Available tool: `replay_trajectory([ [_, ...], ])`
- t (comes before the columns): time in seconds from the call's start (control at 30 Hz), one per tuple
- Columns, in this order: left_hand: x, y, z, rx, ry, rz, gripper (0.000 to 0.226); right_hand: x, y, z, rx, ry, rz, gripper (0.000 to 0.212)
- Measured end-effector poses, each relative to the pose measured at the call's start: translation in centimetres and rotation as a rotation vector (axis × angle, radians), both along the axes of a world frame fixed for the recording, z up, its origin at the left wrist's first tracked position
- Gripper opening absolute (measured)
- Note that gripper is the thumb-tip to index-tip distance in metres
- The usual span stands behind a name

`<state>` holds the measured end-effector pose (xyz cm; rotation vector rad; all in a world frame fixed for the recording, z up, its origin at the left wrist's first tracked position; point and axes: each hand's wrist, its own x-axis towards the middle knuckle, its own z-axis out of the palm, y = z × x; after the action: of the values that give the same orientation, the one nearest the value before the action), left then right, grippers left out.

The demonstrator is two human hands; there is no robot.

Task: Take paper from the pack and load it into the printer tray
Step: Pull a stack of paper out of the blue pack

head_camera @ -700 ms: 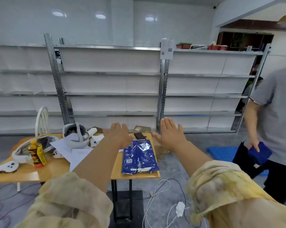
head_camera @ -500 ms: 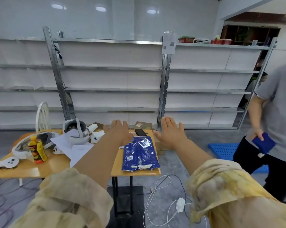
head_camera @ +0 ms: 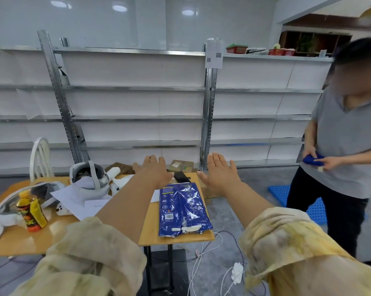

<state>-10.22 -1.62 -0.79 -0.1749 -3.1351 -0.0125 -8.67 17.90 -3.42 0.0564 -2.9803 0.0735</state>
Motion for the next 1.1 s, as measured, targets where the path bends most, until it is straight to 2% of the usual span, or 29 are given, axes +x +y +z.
replay_trajectory([
  [0.5, -7.2, -0.7, -1.5, 0.001, -0.012, -0.069, 0.07, -5.9, -0.9, -1.1, -0.02, -0.026, -0.062, 0.077],
  [0.87, -12.1, 1.4, -6.2, 0.081, -0.106, -0.042, 0.068, -10.4, 1.4, -4.6, -0.008, -0.124, -0.059, 0.073],
  [1.1, -16.8, 3.0, -10.4, 0.047, -0.195, 0.006, 0.072, -15.2, 3.5, -8.3, -0.029, -0.184, -0.019, 0.073],
])
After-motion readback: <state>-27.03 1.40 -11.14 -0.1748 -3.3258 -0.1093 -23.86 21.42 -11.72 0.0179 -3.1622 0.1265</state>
